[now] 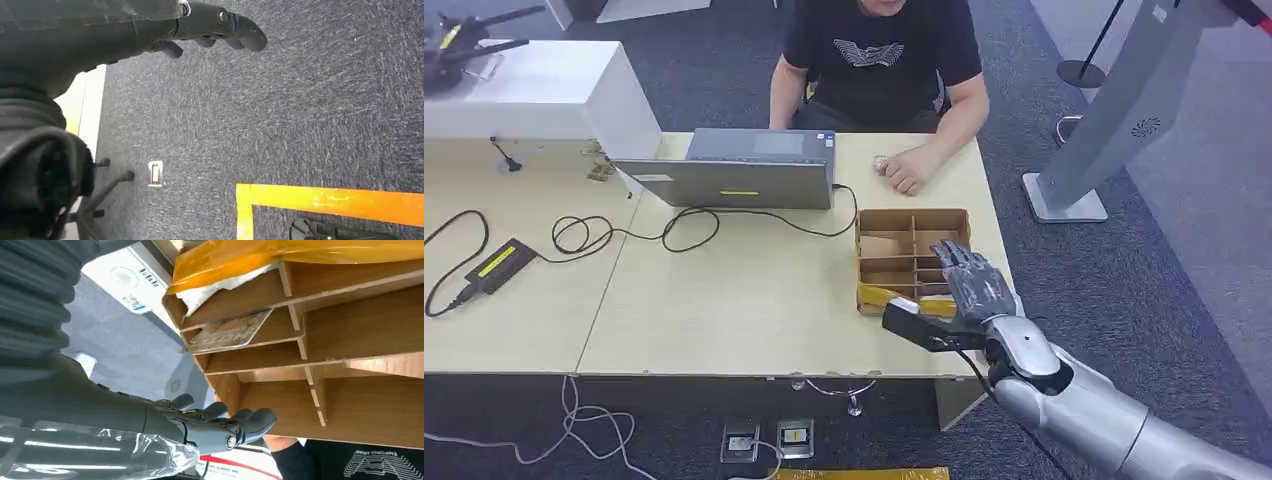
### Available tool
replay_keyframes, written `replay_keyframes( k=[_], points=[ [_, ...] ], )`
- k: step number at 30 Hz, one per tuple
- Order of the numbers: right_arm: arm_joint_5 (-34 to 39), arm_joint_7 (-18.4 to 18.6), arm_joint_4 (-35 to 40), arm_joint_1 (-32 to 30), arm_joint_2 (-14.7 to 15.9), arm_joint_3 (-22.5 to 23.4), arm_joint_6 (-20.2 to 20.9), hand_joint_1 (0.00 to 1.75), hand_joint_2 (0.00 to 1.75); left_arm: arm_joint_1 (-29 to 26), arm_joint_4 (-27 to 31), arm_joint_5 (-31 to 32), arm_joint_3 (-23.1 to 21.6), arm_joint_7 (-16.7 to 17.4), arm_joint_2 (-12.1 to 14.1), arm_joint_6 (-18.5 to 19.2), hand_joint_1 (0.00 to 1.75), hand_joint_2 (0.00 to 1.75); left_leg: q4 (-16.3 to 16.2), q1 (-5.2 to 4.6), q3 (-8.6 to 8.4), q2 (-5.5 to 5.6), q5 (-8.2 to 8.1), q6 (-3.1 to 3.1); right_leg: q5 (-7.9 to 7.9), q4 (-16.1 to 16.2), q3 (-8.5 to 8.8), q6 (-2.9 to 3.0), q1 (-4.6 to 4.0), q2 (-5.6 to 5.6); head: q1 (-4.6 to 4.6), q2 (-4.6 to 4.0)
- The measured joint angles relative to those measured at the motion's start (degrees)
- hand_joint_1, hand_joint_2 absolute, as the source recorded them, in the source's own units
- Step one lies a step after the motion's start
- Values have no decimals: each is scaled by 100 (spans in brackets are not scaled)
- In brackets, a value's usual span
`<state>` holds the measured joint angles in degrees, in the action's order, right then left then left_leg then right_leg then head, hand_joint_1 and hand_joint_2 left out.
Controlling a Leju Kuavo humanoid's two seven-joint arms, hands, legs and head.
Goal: Pass the card to the sensor for recognition and then transmit it.
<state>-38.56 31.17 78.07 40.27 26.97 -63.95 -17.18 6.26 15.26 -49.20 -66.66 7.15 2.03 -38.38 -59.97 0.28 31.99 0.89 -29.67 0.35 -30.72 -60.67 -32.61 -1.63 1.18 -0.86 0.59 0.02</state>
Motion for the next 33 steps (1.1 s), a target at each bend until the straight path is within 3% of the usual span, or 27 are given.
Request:
replay_keyframes(
  k=[23,24,25,26,33],
  points=[
    [-140,-109,-219,-78,-107,105,-35,0,175,1,0,7,-2,-20,2,22,0,0,0,0,0,0,0,0,0,0,0,0,0,-1,0,-2],
    [-144,-136,-230,-107,-111,127,-46,49,175,1,0,15,-4,-26,2,44,0,0,0,0,0,1,0,0,0,0,0,0,0,-1,0,-2],
    [-153,-142,-241,-144,-127,153,-61,154,175,1,0,31,-9,-35,4,59,0,0,0,0,0,1,0,0,0,0,0,0,0,-1,2,-2],
    [-168,-144,-252,-173,-136,166,-66,175,175,1,0,44,-13,-37,4,59,0,0,0,0,0,0,0,0,0,0,0,0,0,0,-2,-2],
    [-313,-153,-293,-337,-201,269,-48,175,175,7,0,63,-17,-42,22,74,0,0,0,0,0,1,0,0,0,0,-1,0,0,-1,0,-2]
  ],
)
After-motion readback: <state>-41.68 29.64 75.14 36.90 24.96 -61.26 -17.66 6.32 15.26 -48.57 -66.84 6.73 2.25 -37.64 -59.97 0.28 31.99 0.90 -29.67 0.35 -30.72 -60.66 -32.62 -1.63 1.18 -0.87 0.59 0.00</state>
